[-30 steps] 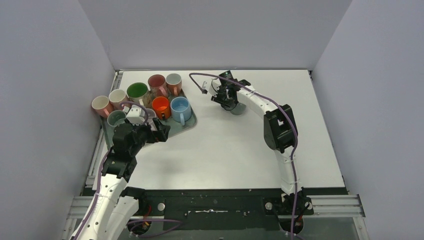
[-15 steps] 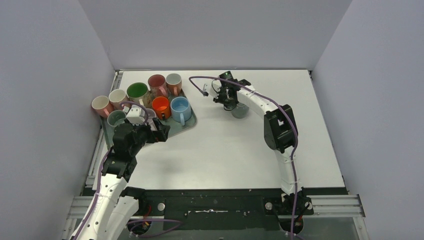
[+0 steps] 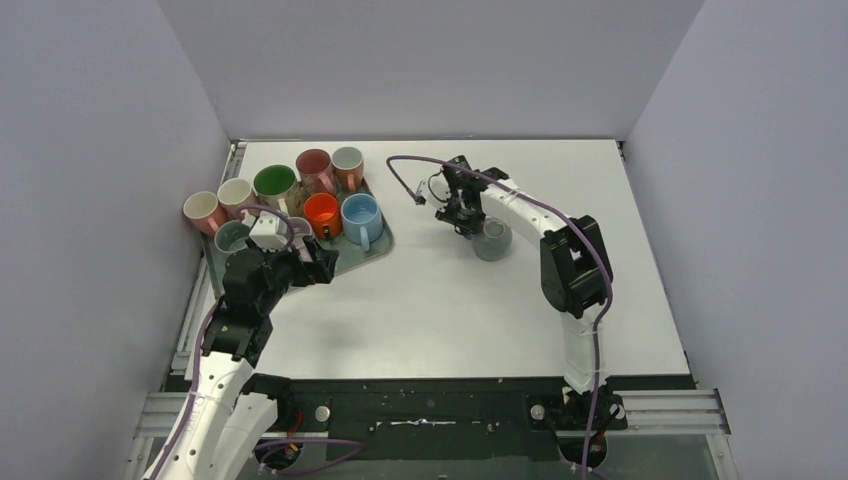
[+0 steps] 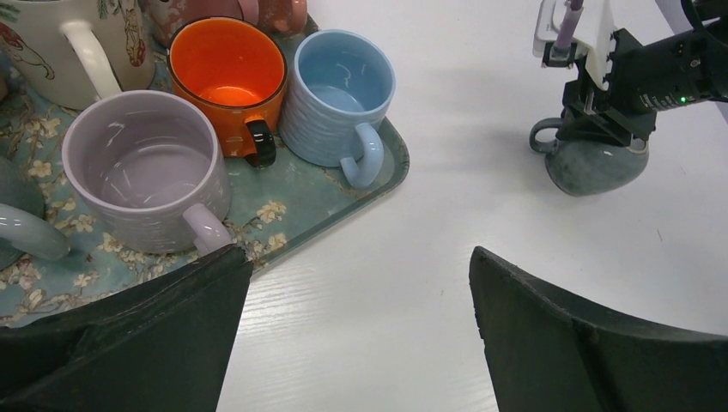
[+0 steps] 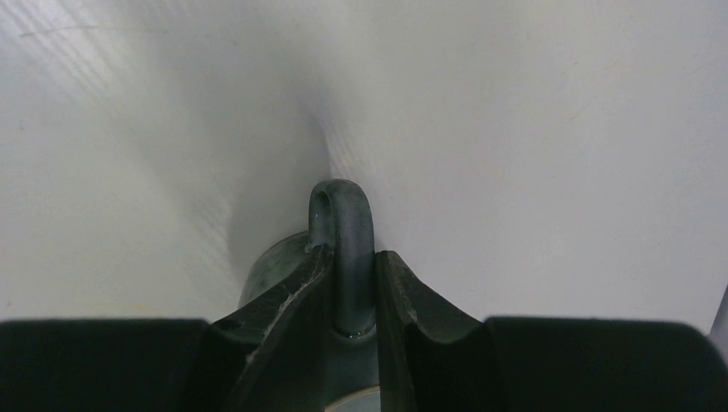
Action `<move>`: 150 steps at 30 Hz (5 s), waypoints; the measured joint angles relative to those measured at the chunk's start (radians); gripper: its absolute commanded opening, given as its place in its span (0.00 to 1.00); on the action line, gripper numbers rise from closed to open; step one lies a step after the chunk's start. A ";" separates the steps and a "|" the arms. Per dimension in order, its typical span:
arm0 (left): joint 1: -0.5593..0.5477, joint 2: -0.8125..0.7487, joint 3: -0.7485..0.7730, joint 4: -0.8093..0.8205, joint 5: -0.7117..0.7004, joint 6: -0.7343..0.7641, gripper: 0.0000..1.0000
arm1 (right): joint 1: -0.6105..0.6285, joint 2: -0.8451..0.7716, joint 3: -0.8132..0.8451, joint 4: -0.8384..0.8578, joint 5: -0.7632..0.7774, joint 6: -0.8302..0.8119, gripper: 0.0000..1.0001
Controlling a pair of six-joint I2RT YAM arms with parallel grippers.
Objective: Turn the mug right side up
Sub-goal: Turn over the cup at the center of the board.
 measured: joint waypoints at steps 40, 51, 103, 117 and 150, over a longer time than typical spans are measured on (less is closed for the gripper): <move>0.001 -0.029 0.000 0.001 0.000 0.000 0.97 | -0.038 0.004 0.009 -0.118 -0.010 0.111 0.21; 0.001 -0.029 0.000 0.001 0.000 0.000 0.97 | -0.043 -0.010 -0.011 -0.091 -0.021 0.103 0.00; -0.017 0.117 0.050 0.476 0.560 -0.411 0.70 | 0.071 -0.832 -0.948 1.274 -0.771 1.033 0.00; -0.161 0.235 0.050 0.650 0.639 -0.476 0.66 | 0.119 -0.832 -0.981 1.567 -0.841 1.239 0.00; -0.290 0.294 0.147 0.401 0.614 -0.160 0.00 | 0.129 -0.772 -0.991 1.546 -0.827 1.183 0.33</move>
